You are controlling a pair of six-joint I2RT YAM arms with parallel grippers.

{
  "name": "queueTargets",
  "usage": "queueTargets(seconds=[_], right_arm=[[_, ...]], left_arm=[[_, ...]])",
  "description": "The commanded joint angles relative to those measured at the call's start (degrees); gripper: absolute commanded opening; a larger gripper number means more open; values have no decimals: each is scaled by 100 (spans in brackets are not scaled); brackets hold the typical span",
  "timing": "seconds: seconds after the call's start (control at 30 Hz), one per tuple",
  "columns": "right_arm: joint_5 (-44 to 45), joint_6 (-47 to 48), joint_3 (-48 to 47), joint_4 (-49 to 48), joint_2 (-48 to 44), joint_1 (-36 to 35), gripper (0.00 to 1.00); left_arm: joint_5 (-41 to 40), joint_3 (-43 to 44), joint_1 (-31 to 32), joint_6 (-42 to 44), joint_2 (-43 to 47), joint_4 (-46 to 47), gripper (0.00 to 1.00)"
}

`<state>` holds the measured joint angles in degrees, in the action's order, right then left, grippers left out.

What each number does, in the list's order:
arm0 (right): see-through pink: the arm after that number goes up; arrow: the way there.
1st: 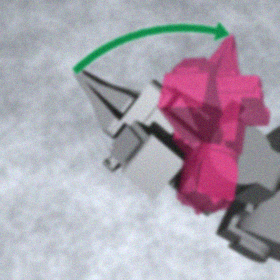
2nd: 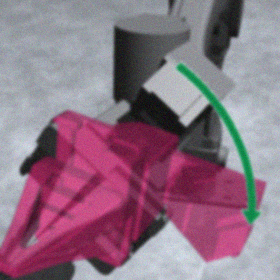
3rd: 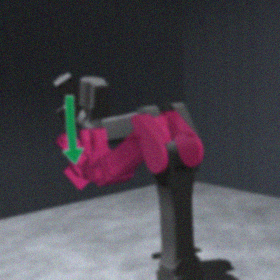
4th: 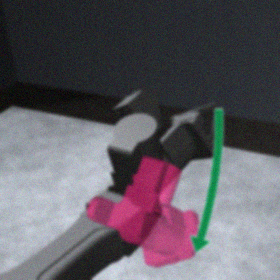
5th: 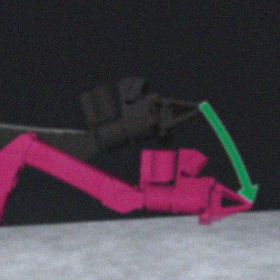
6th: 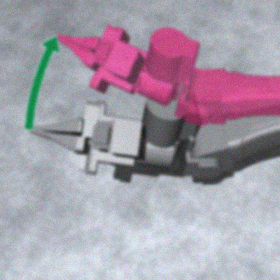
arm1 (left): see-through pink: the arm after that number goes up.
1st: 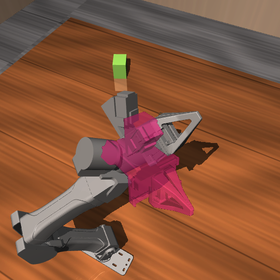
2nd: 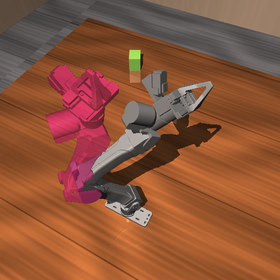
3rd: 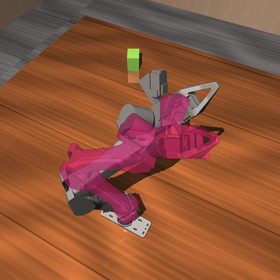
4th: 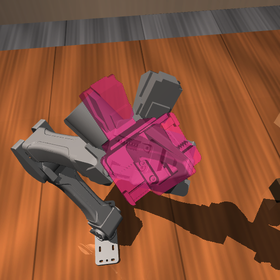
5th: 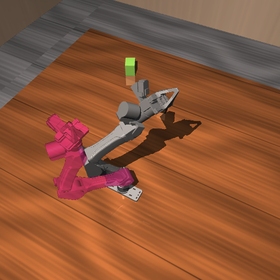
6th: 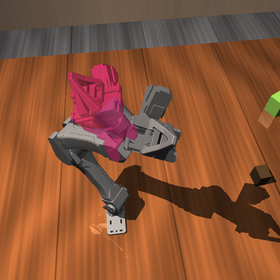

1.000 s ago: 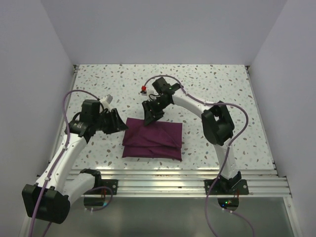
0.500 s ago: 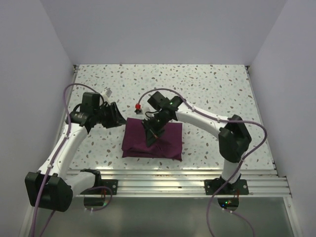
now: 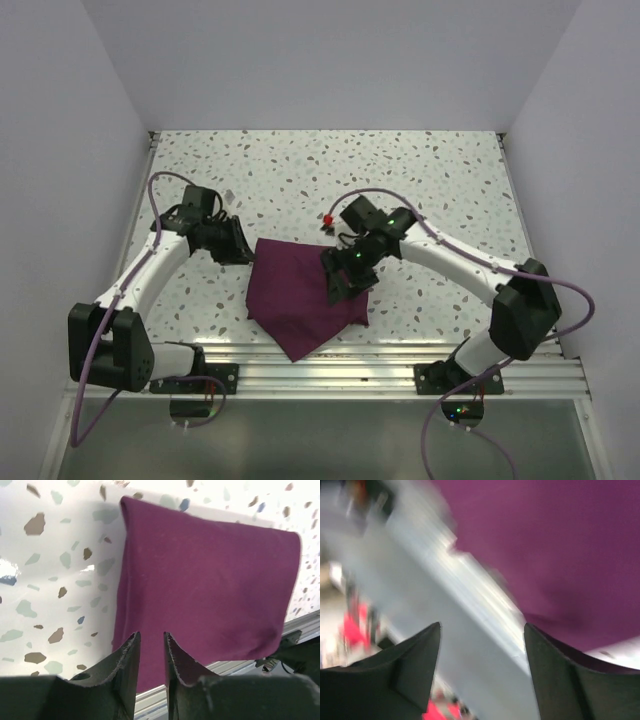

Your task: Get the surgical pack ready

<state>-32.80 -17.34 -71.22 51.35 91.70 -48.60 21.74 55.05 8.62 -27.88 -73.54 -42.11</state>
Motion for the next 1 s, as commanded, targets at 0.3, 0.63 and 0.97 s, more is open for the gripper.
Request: queueTargets(seconds=[0.3, 0.63, 0.97], right_arm=[[2866, -1658, 1234, -284, -621, 1836, 29], [2569, -1342, 909, -898, 566, 2135, 18], [1593, -1333, -652, -1269, 2086, 2179, 17]], left_arm=[[-601, -785, -36, -33, -696, 9, 14], [-65, -1259, -36, -156, -1013, 413, 12], [499, -1593, 52, -770, -1172, 1064, 11]])
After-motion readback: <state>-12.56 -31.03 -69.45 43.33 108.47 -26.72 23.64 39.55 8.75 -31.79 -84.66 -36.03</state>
